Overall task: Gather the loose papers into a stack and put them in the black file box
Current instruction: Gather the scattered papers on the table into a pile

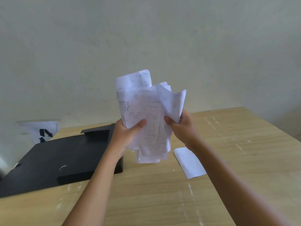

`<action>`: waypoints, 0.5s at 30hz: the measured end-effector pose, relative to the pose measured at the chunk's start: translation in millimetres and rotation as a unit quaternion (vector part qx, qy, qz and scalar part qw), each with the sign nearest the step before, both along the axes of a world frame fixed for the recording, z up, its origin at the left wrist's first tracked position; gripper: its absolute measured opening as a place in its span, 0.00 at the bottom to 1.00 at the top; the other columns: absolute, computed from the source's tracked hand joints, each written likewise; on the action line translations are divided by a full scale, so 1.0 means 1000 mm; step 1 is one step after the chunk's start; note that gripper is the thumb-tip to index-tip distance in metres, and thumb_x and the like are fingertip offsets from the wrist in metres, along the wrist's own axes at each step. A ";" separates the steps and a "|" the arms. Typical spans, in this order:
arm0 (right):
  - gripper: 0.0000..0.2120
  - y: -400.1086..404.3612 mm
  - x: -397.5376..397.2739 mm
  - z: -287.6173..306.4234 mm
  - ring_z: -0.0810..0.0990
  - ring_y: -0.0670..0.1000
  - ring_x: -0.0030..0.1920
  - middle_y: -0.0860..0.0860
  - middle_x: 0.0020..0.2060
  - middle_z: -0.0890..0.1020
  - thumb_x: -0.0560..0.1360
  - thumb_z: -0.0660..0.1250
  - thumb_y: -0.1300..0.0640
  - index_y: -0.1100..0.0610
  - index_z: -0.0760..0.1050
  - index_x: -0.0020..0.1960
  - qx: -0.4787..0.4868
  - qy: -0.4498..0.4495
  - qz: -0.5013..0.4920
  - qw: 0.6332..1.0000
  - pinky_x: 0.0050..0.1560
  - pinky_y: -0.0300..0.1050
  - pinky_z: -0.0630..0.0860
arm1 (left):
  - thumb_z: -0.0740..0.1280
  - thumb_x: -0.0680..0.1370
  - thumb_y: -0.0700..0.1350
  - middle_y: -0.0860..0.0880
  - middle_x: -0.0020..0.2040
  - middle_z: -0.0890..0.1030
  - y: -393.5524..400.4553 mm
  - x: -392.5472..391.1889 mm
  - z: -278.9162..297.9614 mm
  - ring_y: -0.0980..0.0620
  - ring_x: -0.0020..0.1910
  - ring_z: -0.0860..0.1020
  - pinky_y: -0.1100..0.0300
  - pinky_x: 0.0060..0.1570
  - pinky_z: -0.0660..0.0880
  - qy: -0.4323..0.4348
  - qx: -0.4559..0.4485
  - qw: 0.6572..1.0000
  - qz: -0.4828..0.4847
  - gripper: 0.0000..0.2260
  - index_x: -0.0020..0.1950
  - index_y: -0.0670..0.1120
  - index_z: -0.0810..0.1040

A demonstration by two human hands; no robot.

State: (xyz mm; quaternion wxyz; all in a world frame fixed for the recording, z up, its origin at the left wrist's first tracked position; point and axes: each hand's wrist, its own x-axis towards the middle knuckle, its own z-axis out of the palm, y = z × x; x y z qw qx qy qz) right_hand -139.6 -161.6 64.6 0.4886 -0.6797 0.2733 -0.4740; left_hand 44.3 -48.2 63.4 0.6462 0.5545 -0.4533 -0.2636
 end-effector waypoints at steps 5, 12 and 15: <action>0.10 0.009 0.004 -0.033 0.86 0.46 0.49 0.49 0.49 0.86 0.78 0.70 0.64 0.49 0.79 0.52 0.043 0.035 0.042 0.998 0.45 0.39 0.84 | 0.82 0.67 0.55 0.51 0.53 0.89 0.009 0.011 -0.031 0.53 0.53 0.87 0.51 0.51 0.85 0.003 0.051 0.998 0.021 0.18 0.54 0.52 0.87; 0.18 0.019 0.001 -0.051 0.86 0.47 0.55 0.45 0.55 0.87 0.76 0.75 0.53 0.48 0.76 0.64 0.096 0.005 0.113 0.989 0.48 0.41 0.84 | 0.85 0.66 0.52 0.51 0.56 0.88 0.013 0.011 -0.061 0.53 0.56 0.87 0.58 0.49 0.84 0.045 0.056 0.997 0.009 0.19 0.55 0.55 0.87; 0.20 0.022 0.000 -0.051 0.83 0.51 0.62 0.49 0.63 0.83 0.81 0.67 0.46 0.49 0.72 0.71 0.107 -0.038 0.146 0.983 0.57 0.50 0.82 | 0.86 0.64 0.52 0.49 0.58 0.88 0.012 0.011 -0.071 0.50 0.58 0.86 0.51 0.53 0.84 0.067 0.062 0.996 -0.003 0.27 0.61 0.50 0.85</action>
